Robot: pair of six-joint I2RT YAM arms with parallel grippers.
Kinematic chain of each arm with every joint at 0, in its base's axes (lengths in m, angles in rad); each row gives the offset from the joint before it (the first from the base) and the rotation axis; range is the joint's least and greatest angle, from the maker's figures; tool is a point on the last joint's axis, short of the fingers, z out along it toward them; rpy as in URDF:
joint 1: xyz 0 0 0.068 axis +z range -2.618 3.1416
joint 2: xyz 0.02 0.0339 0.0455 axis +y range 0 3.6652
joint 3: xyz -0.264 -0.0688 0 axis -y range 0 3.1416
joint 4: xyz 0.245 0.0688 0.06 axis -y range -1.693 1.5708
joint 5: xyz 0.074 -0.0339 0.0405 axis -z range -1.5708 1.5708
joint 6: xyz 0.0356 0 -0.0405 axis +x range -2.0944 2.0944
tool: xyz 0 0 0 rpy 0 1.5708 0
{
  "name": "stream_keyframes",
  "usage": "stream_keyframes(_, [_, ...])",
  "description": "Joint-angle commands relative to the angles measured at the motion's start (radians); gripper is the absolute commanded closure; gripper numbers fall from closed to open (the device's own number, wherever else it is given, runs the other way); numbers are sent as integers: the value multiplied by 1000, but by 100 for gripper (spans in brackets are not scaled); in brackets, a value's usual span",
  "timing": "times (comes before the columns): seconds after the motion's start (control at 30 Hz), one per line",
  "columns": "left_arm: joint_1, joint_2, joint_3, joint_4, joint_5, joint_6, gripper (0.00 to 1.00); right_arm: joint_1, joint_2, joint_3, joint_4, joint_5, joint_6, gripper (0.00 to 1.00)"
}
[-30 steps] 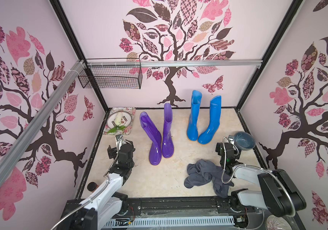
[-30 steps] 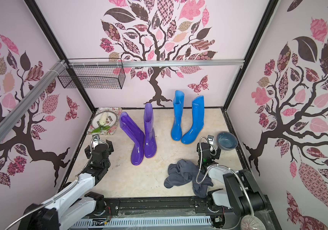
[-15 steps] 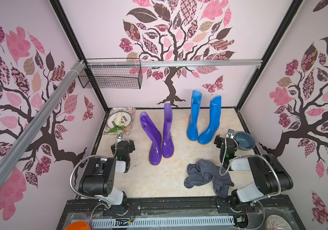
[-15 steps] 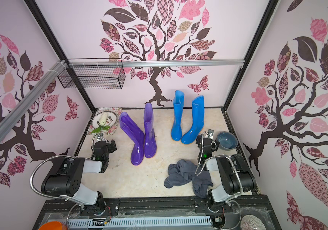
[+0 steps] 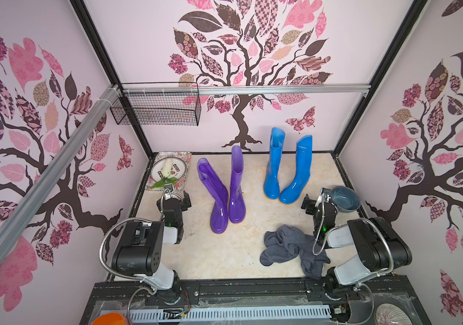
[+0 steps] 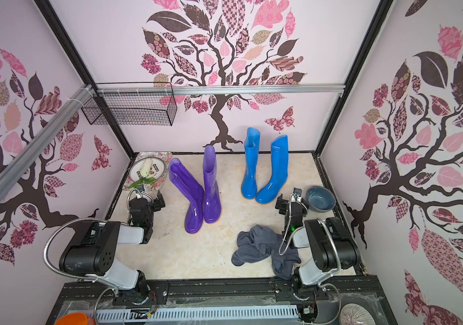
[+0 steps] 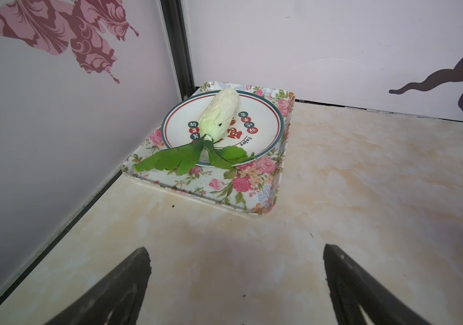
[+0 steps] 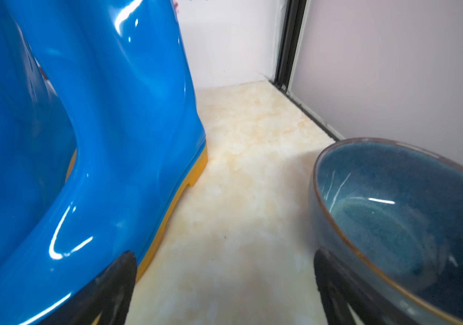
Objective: Wipe the rubber boots with a cloth
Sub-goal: Reset both arms
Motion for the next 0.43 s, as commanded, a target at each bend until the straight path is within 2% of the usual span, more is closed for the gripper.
stream_keyframes(0.0, [1, 13, -11, 35, 4, 4, 2, 10, 7, 3, 71, 16, -9, 0])
stream_keyframes(0.3, [2, 12, -13, 34, 6, 3, 2, 7, 5, 16, 45, 10, -8, 0])
stream_keyframes(0.4, [2, 10, -15, 35, 7, 3, 2, -16, -1, 17, 27, -36, 6, 0])
